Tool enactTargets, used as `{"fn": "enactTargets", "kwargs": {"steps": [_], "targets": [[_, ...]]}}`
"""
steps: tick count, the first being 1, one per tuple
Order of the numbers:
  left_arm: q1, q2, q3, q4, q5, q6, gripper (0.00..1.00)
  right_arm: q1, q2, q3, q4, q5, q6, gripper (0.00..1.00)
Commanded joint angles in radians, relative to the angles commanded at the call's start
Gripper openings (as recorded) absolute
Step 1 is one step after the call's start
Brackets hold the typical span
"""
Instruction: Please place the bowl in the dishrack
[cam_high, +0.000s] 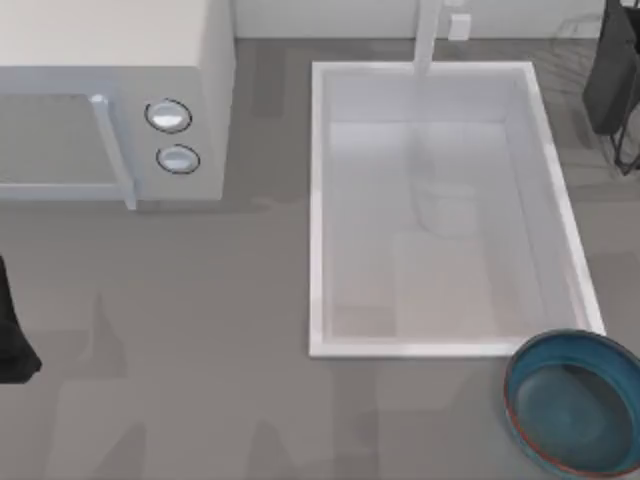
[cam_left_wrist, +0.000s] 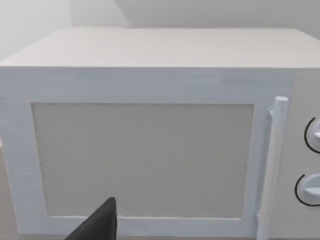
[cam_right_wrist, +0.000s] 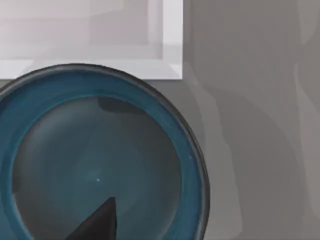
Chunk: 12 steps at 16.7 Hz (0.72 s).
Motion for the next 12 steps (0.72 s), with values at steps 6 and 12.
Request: {"fn": "enactTargets", "kwargs": {"steps": [6, 12], "targets": [[0.0, 0.0, 0.0, 0.0, 0.0, 0.0, 1.0, 0.05, 0.319, 0.249, -0.283, 0.003, 0.049, 1.0], [0.0, 0.0, 0.0, 0.0, 0.0, 0.0, 1.0, 0.056, 0.36, 0.283, -0.318, 0.005, 0.055, 1.0]]}}
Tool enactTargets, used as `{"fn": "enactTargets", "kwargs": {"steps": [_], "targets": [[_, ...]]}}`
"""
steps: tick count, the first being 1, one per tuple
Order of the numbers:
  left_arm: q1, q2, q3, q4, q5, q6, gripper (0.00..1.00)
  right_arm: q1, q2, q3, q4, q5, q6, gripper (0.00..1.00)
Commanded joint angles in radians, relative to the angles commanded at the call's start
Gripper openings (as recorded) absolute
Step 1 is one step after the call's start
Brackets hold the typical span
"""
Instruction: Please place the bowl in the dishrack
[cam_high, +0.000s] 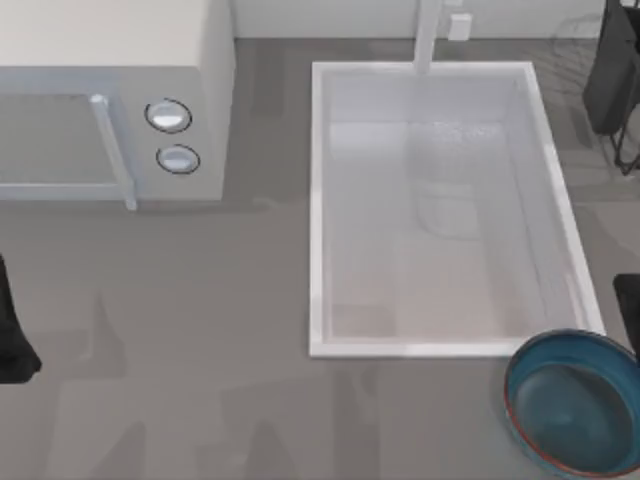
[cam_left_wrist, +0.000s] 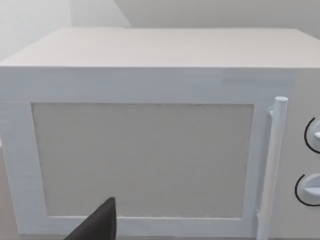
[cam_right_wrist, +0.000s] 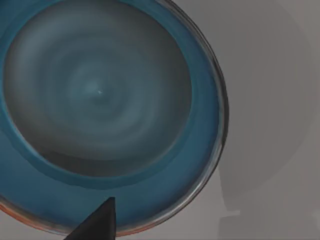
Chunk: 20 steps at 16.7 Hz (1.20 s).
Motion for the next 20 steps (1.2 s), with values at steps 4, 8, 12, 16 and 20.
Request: {"fn": "enactTargets", "kwargs": {"steps": [4, 8, 12, 16, 20], "targets": [[0.0, 0.0, 0.0, 0.0, 0.0, 0.0, 1.0, -0.003, 0.01, -0.032, 0.04, 0.0, -0.001, 1.0], [0.0, 0.0, 0.0, 0.0, 0.0, 0.0, 1.0, 0.001, 0.07, -0.149, 0.223, 0.0, 0.002, 1.0], [0.0, 0.0, 0.0, 0.0, 0.0, 0.0, 1.0, 0.004, 0.131, -0.269, 0.405, 0.0, 0.006, 1.0], [0.0, 0.0, 0.0, 0.0, 0.0, 0.0, 1.0, 0.005, 0.144, -0.297, 0.441, 0.0, 0.007, 1.0], [0.0, 0.0, 0.0, 0.0, 0.0, 0.0, 1.0, 0.005, 0.144, -0.297, 0.441, 0.0, 0.007, 0.85]]}}
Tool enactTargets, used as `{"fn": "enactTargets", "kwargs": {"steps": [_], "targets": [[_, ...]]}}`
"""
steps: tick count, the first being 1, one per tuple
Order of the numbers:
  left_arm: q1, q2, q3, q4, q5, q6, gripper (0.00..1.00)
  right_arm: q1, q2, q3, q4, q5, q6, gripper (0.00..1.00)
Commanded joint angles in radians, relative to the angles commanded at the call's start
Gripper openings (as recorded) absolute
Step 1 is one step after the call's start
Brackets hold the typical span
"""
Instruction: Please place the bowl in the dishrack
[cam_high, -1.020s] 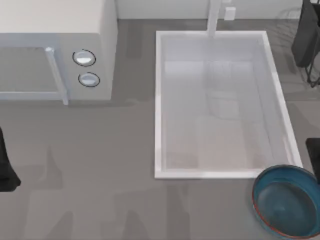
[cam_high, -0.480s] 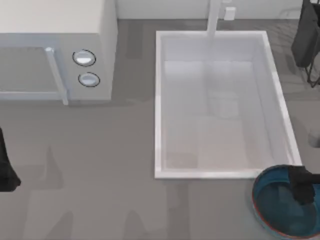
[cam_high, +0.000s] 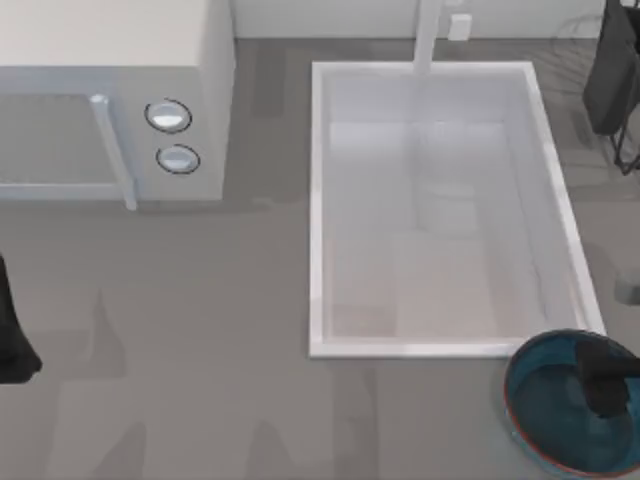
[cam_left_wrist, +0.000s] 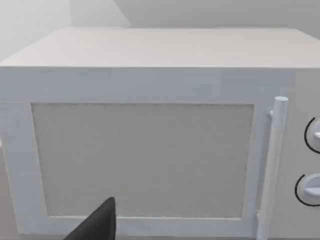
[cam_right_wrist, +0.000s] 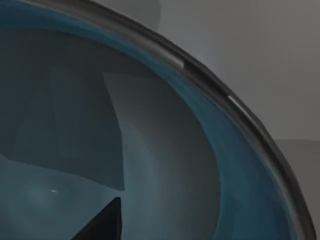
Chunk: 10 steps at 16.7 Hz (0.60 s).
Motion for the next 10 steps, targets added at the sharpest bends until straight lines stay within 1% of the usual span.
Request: {"fn": "enactTargets", "kwargs": {"steps": [10], "targets": [[0.0, 0.0, 0.0, 0.0, 0.0, 0.0, 1.0, 0.0, 0.0, 0.0, 0.0, 0.0, 0.0, 0.1]]}}
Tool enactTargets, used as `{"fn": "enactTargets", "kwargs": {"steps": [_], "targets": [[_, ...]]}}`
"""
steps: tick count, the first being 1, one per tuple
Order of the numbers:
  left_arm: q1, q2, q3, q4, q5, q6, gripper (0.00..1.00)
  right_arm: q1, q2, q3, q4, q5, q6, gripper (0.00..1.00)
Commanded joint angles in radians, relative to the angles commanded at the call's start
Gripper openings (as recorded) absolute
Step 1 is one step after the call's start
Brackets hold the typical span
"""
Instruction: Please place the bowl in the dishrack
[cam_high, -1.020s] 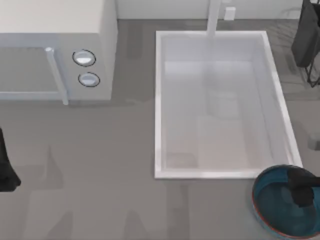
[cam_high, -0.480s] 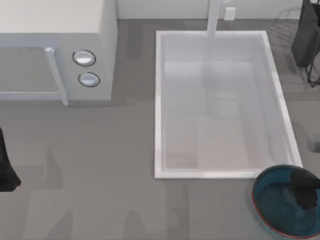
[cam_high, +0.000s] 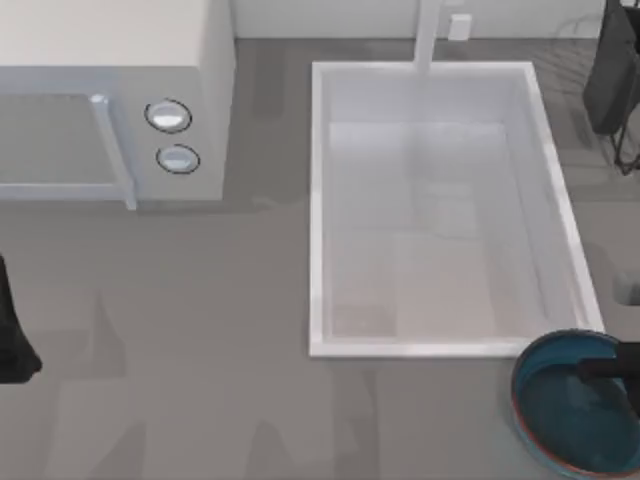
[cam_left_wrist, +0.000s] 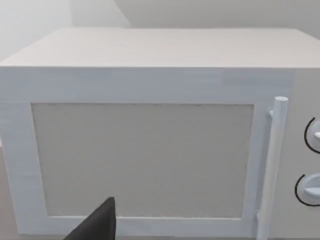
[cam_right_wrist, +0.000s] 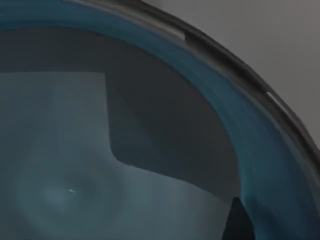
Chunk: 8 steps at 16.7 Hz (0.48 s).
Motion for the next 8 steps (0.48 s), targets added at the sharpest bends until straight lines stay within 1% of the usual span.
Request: {"fn": "enactTargets", "kwargs": {"steps": [1, 2, 8], "targets": [[0.0, 0.0, 0.0, 0.0, 0.0, 0.0, 1.0, 0.0, 0.0, 0.0, 0.0, 0.0, 0.0, 0.02], [0.0, 0.0, 0.0, 0.0, 0.0, 0.0, 1.0, 0.0, 0.0, 0.0, 0.0, 0.0, 0.0, 0.0], [0.0, 0.0, 0.0, 0.0, 0.0, 0.0, 1.0, 0.0, 0.0, 0.0, 0.0, 0.0, 0.0, 0.0]]}}
